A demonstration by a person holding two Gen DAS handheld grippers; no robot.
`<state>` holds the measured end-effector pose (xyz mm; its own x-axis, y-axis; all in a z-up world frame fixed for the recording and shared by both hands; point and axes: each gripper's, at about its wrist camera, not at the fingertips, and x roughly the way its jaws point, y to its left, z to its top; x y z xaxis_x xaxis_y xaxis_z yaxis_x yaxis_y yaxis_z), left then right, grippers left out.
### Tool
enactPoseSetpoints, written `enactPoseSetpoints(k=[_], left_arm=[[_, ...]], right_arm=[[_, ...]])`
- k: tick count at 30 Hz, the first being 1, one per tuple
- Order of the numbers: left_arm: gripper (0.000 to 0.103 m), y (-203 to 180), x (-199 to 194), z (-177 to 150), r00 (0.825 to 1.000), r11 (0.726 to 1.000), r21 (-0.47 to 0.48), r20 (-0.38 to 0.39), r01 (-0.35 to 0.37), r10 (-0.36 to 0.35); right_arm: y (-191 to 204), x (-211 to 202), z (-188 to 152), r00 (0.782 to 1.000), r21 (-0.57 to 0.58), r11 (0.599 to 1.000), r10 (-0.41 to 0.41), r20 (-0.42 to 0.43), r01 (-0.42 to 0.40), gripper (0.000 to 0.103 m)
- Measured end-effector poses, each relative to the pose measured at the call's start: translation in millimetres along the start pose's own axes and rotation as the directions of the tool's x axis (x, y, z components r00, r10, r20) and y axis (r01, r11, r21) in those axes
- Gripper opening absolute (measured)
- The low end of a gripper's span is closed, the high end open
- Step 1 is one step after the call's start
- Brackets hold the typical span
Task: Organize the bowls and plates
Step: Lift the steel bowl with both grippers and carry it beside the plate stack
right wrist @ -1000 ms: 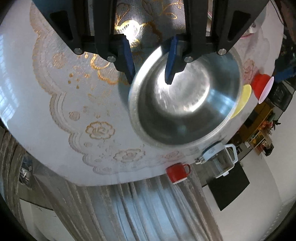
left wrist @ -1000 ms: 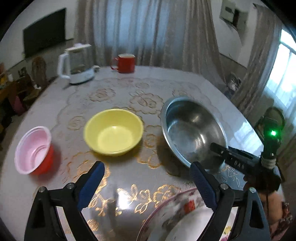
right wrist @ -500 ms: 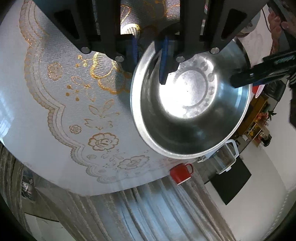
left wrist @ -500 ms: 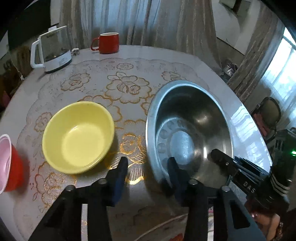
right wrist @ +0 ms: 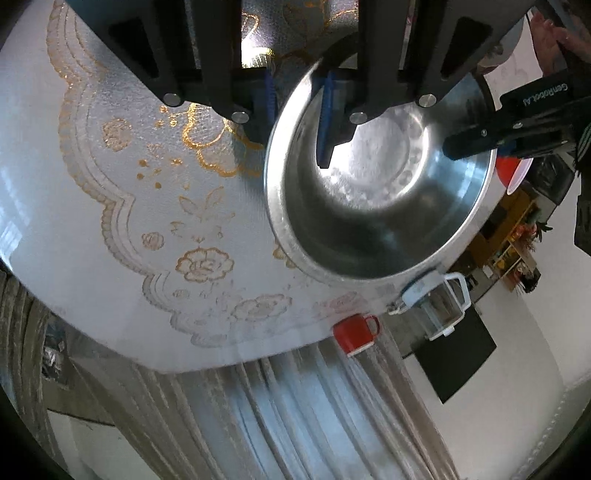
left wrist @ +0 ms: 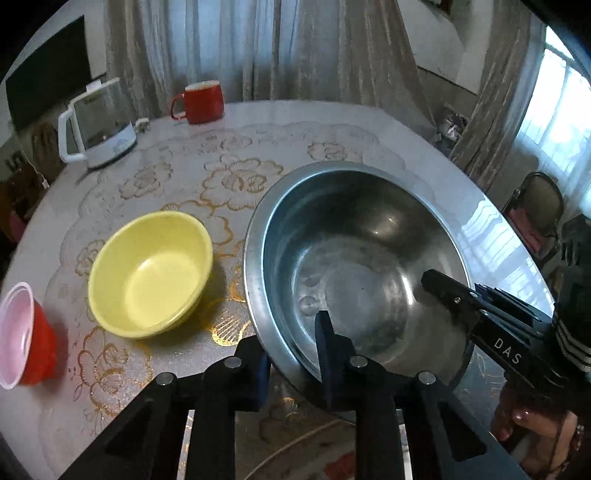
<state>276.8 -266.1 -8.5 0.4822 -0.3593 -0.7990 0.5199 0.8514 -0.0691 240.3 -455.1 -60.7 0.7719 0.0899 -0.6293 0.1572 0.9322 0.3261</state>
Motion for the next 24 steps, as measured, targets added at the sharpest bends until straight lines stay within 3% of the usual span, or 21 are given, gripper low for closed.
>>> enactPoseSetpoints(k=[3,6,14,17,24], left_arm=[[0.022,-2.3,-9.2,-2.2,0.999,1.0,0.015,0.035,-0.015,0.015],[0.022,-1.1,-17.6,-6.5,0.998,1.0,0.0,0.052,0.02,-0.02],[0.022,-12.7,-41.5,-15.4,0.994,0.998,0.044,0.095,0.051,-0.055],[0.023,-14.3,-60.9,-20.8,0.987,0.996,0.033,0.131,0.087,-0.091],[0.024,-9.7,-107.0,-42.6,0.969,0.995,0.021,0.224,0.099,-0.102]], right_arm=[[6.7,-8.7,-2.0,0.999,-0.033,0.999,-0.009,0.042,0.01,0.018],[7.7,-17.7,-4.2,0.997,-0.044,0.999,0.001,0.08,0.002,0.018],[13.2,-43.8,-14.2,0.993,-0.108,0.993,-0.033,0.11,0.045,0.02],[15.3,-58.9,-13.8,0.992,-0.095,0.995,-0.024,0.121,0.035,0.02],[38.6,-105.8,-20.3,0.984,-0.112,0.994,0.003,0.175,0.017,0.02]])
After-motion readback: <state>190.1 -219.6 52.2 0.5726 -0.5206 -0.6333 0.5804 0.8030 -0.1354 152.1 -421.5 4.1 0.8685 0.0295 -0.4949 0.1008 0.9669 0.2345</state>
